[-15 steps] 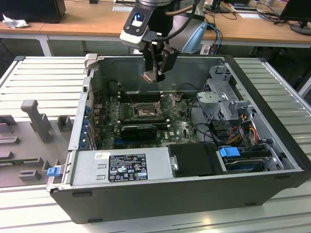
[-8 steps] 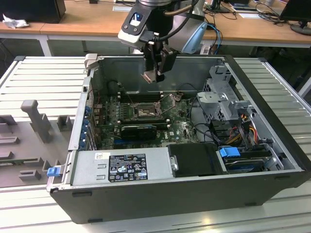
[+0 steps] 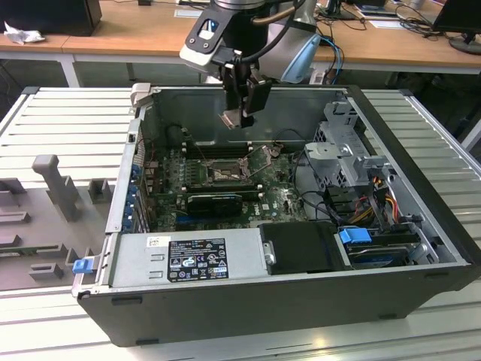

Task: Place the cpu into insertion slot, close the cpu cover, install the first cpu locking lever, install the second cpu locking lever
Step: 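Place the cpu into insertion slot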

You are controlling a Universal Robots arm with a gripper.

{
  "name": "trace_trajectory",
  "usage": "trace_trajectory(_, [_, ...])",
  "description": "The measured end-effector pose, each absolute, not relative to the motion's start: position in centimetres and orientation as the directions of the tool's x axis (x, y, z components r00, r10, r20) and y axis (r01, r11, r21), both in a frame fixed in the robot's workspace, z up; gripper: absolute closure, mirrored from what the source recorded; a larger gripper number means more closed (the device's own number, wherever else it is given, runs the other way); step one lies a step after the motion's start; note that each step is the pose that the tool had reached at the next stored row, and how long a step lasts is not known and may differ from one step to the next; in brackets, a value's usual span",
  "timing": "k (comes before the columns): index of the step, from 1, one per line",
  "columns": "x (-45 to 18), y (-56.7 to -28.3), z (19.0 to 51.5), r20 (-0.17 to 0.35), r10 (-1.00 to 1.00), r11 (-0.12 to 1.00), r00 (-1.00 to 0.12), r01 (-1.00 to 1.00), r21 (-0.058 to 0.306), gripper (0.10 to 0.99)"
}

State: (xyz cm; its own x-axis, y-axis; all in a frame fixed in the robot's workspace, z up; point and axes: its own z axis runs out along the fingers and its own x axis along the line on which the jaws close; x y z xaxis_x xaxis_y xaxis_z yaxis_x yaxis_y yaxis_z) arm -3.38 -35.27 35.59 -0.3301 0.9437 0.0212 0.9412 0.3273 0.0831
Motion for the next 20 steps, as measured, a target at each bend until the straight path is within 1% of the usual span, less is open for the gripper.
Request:
trace_trajectory(14, [-3.37,-35.26,35.55,0.021,0.963,0.266,-0.269,0.96,0.083,0.557])
trace_trajectory(20, [-3.32,-35.26,35.35,0.021,0.965,0.259,-0.261,0.962,0.083,0.557])
